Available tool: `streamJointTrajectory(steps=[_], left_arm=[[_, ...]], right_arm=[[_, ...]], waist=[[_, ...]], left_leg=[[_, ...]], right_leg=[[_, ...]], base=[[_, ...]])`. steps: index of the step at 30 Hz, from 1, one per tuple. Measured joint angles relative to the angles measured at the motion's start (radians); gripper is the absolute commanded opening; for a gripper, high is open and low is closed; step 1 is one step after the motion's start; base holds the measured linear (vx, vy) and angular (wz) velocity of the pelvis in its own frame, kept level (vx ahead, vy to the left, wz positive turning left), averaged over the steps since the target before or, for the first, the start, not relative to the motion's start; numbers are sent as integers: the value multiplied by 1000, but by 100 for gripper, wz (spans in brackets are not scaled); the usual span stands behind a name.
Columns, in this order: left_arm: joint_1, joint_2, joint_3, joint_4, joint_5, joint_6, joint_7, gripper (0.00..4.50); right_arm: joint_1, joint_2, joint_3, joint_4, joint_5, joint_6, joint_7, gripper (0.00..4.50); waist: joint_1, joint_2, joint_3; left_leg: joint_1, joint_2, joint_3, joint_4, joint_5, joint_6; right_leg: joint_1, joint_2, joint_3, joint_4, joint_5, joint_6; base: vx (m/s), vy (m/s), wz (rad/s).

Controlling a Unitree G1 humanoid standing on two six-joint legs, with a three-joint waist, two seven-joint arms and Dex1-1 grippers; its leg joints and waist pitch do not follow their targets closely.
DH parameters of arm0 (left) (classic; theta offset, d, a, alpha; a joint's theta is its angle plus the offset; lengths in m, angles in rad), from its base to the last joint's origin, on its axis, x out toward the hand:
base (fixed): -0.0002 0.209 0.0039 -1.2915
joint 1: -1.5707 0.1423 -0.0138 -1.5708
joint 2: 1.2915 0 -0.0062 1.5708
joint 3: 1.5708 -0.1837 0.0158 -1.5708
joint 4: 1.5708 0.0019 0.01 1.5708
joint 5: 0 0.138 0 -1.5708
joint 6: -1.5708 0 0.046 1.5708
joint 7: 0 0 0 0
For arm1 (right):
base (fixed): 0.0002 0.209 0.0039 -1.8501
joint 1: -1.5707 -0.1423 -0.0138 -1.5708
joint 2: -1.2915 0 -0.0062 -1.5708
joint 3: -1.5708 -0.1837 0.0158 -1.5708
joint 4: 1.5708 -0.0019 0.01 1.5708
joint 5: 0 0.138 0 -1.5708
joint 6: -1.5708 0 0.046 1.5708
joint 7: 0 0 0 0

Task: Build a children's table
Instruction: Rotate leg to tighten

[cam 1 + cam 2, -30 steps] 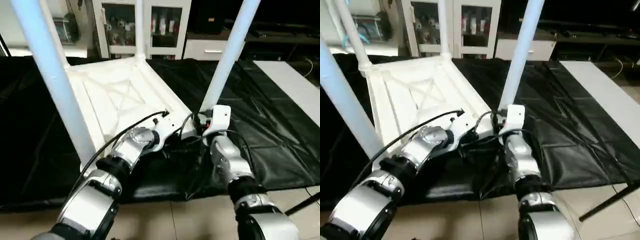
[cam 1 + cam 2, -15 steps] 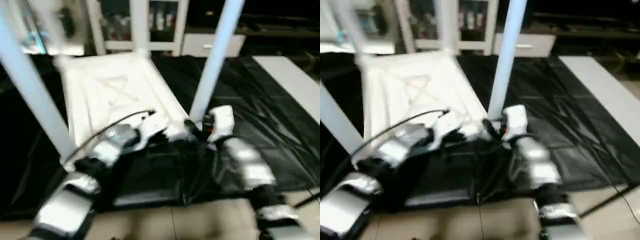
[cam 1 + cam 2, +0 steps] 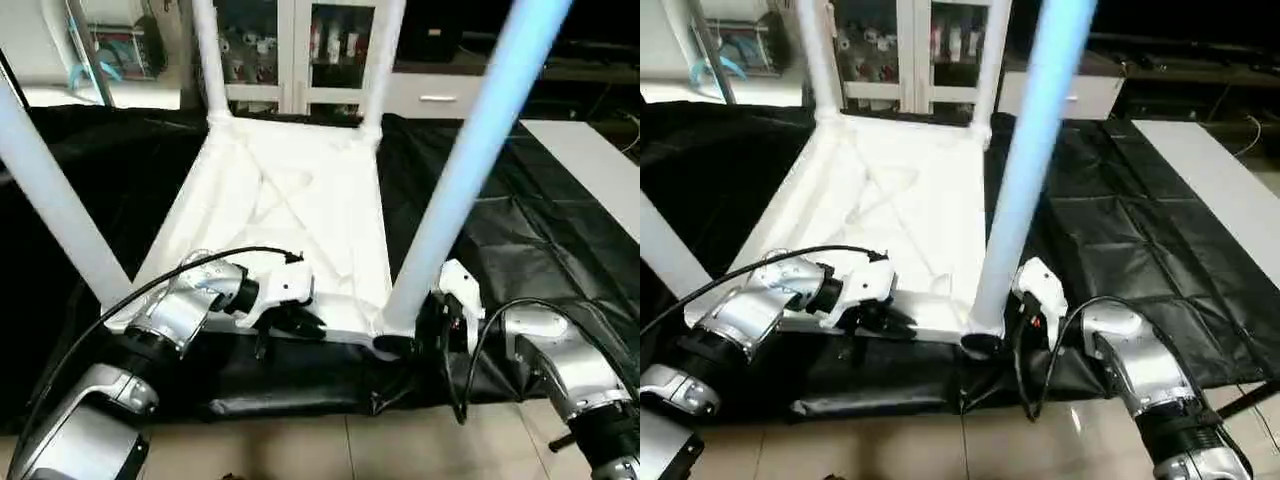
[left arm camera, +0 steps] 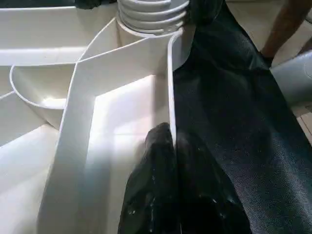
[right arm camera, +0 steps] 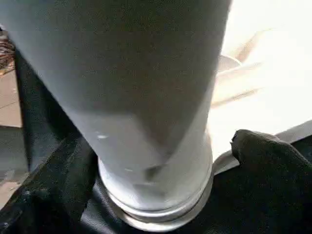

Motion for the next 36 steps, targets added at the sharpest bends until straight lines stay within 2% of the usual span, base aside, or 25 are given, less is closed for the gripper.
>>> streamJointTrajectory(steps=[15,26,28,31,34,36], left_arm=[[9,16,-2,-39,4,30,-14,0],[12,19,-2,-48,4,52,-11,0],[13,12,6,-36,10,56,22,0],[5,-32,30,16,27,66,132,0],[-14,-88,59,67,35,95,246,0],[-52,-160,85,140,42,144,385,0]], right_arm=[[-14,4,3,8,10,4,73,291],[-13,22,0,15,0,0,55,275],[-15,51,-13,43,-3,-7,7,275],[-39,105,-50,106,-19,-4,-127,274],[-77,163,-91,177,-25,3,-285,274],[-124,249,-144,254,-46,-5,-492,274]], waist=[[1,-1,0],[0,-3,-2],[-6,-6,-3],[-27,-6,-3],[-48,-7,-2],[-58,-7,-1]], left_leg=[[-1,1,0,1,0,0],[0,1,0,1,0,0],[3,1,0,1,0,0],[12,-1,-1,2,0,0],[12,-2,-5,2,0,0],[12,-3,-8,4,0,0]], right_leg=[[0,1,0,1,0,0],[0,1,0,2,0,0],[2,1,0,3,0,0],[9,0,0,0,-4,6],[10,-1,-3,-6,-5,8],[9,-1,-5,-10,-5,8]], base=[[0,0,0],[0,0,0],[0,0,0],[-17,2,0],[-61,14,-7],[-55,16,-10]])
